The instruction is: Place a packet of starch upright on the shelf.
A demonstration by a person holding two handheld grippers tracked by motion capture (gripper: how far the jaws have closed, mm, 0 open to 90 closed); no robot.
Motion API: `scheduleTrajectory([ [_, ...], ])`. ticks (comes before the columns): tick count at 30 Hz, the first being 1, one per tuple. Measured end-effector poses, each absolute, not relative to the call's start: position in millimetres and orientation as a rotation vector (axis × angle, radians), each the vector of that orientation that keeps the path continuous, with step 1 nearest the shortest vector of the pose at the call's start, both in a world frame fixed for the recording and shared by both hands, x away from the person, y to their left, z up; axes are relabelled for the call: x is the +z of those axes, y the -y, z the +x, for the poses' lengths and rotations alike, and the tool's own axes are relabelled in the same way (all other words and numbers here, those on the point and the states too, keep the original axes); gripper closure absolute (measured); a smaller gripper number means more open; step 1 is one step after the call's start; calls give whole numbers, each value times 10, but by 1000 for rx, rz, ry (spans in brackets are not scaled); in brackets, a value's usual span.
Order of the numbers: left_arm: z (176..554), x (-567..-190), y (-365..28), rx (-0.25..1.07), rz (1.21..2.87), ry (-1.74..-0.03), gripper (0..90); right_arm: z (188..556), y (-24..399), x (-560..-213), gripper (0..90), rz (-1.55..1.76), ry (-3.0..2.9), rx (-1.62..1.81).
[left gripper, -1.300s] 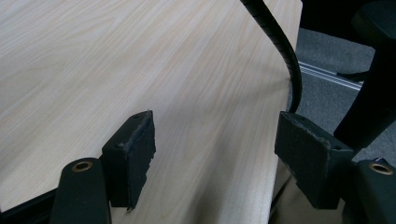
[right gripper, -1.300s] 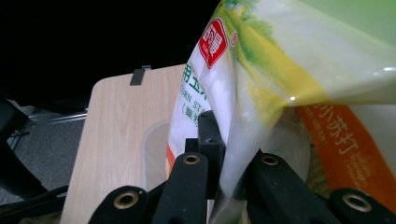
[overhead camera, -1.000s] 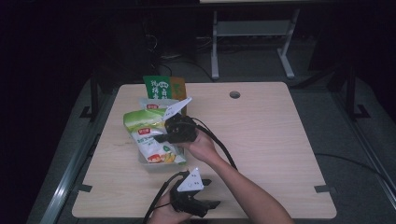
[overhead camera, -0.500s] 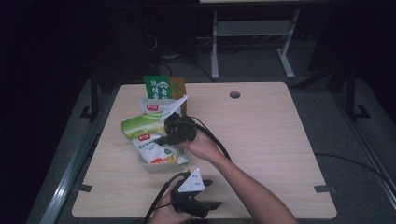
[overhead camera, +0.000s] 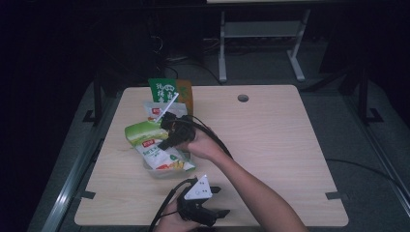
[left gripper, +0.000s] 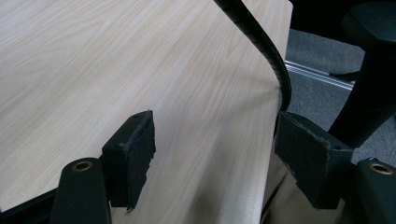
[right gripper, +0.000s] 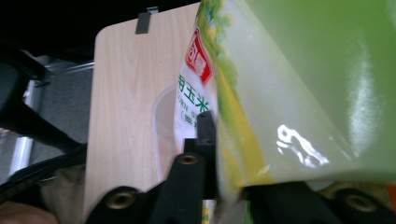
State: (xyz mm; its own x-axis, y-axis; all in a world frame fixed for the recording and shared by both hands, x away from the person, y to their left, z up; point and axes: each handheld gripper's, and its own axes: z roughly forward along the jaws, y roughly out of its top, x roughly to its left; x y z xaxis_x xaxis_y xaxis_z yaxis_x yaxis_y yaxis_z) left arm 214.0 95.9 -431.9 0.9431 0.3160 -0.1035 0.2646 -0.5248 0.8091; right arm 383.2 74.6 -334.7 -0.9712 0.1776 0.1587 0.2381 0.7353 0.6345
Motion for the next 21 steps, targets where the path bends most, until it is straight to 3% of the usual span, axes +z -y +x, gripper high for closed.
scheduleTrajectory([
  [11,2125,-4301,-950,72,2148,-387,282,3652,-546,-3284,881,-495,2792,-1301],
  [21,2091,-4308,-928,62,2149,-382,283,3581,-400,-3537,882,-629,2693,-1470],
])
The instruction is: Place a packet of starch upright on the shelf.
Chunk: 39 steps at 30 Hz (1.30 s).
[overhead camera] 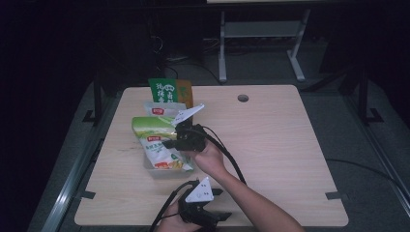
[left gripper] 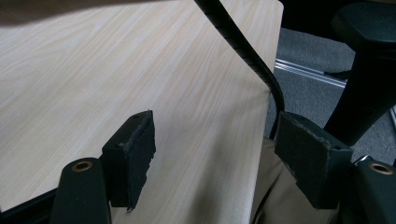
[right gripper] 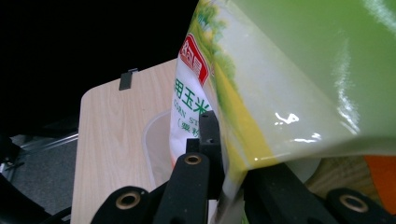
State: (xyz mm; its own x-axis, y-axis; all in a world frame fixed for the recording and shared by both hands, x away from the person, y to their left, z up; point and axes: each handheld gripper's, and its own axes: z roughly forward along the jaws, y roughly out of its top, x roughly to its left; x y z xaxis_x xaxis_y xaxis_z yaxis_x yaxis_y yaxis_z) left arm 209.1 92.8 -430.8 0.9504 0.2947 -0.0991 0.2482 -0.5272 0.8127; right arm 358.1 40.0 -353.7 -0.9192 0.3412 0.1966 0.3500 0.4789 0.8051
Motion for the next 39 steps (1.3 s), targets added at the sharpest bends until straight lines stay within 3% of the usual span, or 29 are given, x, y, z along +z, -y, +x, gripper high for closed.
scheduleTrajectory([
  [32,2088,-4314,-957,72,2153,-388,282,3527,-296,-3877,879,-586,2742,-1441],
  [39,2108,-4321,-969,71,2148,-408,277,3577,-259,-3855,755,-560,2753,-1394],
])
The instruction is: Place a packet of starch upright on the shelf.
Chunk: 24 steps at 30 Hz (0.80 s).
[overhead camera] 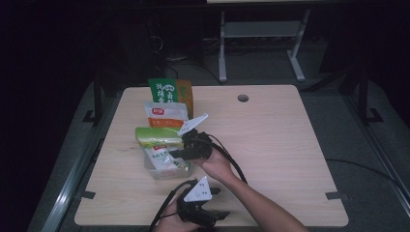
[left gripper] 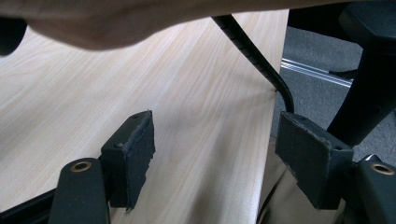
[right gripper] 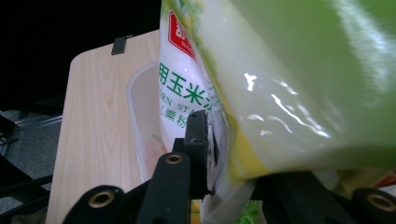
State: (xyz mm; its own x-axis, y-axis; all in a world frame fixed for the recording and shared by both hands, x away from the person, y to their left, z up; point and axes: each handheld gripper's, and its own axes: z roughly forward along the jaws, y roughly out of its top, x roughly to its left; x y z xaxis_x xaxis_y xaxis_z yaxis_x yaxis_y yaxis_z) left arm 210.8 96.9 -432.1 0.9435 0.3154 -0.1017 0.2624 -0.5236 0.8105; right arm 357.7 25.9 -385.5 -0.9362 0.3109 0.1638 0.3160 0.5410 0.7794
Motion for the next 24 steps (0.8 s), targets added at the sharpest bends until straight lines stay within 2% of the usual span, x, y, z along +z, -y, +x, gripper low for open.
scheduleTrajectory([
  [8,2112,-4319,-959,72,2152,-402,276,3608,-172,-3761,759,-549,2726,-1399],
  [14,2116,-4318,-960,73,2152,-402,277,3606,-179,-3781,871,-562,2720,-1377],
  [16,2121,-4316,-960,78,2153,-394,277,3598,-176,-3801,884,-563,2720,-1378],
  [21,2128,-4316,-962,82,2155,-398,277,3604,-166,-3819,877,-580,2694,-1385],
  [24,2140,-4316,-967,88,2150,-404,276,3608,-152,-3803,813,-590,2675,-1386],
])
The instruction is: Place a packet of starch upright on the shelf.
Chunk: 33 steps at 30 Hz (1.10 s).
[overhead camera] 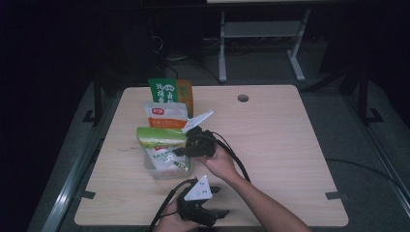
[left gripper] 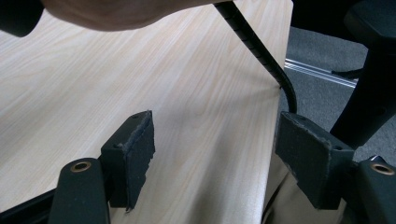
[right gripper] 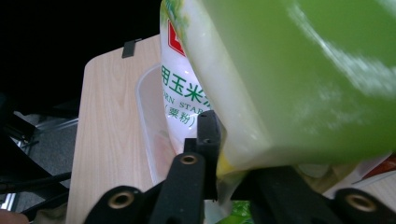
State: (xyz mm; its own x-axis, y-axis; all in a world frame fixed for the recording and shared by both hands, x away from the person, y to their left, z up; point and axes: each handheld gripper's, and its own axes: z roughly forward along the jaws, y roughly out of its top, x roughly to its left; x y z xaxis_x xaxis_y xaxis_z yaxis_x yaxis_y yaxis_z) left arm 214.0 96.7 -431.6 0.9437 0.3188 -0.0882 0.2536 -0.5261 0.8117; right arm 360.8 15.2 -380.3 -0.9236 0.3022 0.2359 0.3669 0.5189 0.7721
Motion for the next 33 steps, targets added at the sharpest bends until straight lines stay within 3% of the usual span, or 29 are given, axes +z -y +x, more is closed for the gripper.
scheduleTrajectory([
  [9,2206,-4315,-977,98,2151,-430,267,3618,10,-3731,583,-590,2676,-1360],
  [33,2301,-4305,-964,110,2148,-441,264,3645,725,-3689,452,-743,2667,-1357],
])
